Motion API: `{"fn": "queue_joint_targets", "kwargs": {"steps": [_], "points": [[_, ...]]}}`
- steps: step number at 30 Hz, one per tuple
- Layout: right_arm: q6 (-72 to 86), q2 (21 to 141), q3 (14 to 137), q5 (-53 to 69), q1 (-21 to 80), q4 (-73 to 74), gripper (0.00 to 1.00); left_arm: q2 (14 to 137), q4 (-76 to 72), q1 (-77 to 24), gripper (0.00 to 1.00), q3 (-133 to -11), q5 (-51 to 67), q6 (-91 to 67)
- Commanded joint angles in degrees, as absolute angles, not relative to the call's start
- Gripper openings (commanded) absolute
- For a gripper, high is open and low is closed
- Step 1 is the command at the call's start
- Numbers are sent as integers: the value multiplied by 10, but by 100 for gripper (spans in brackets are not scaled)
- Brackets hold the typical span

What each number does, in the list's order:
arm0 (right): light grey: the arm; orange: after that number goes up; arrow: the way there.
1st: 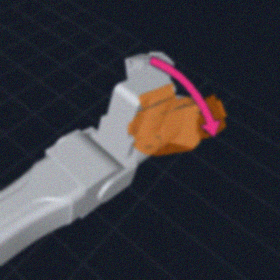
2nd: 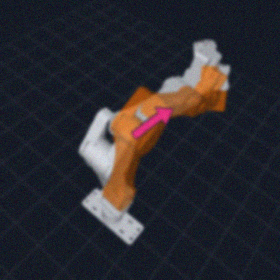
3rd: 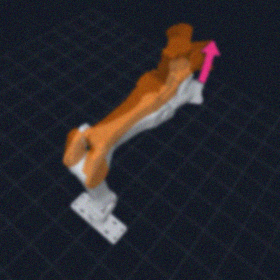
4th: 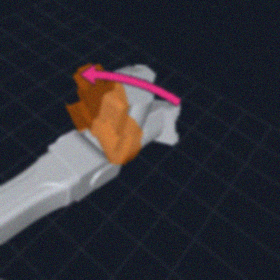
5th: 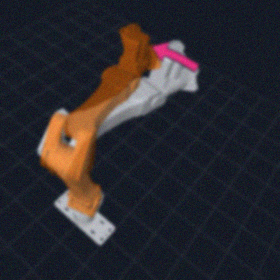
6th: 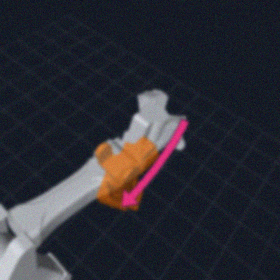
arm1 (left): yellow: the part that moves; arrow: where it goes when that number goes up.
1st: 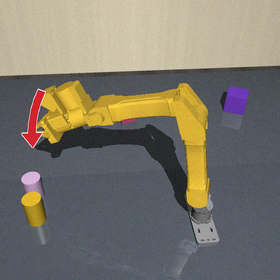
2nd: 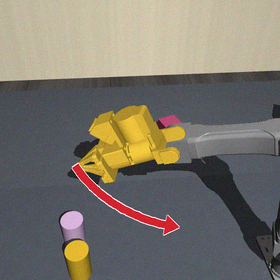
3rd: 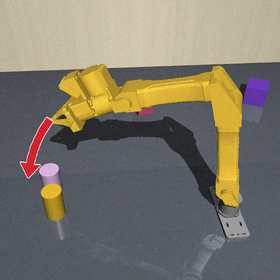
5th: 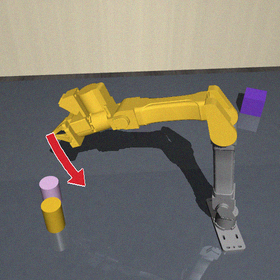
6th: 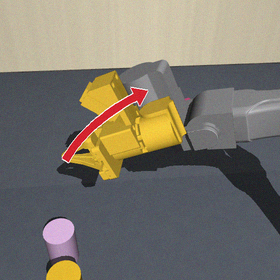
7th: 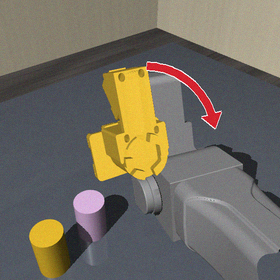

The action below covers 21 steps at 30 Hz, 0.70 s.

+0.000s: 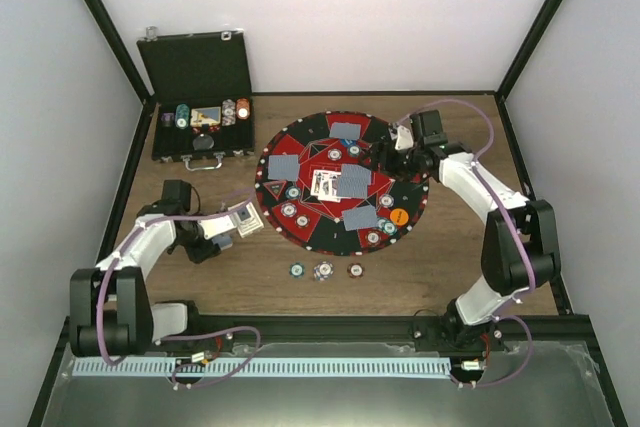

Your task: Distribute texas hold em gaming equipment

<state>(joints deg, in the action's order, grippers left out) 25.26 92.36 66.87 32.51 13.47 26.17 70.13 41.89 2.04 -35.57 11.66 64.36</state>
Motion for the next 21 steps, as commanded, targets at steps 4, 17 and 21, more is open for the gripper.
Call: {"fn": "queue_joint_targets", "kwargs": {"steps": [4, 17, 21], "points": [[251, 847, 653, 258, 135, 294, 89, 763, 375, 21, 46, -362, 133, 632], [282, 719, 544, -98, 134, 186, 100, 701, 422, 22, 100, -491, 263, 517], [234, 665, 409, -214, 134, 16, 100, 694, 255, 24, 100, -487, 298, 344]]}}
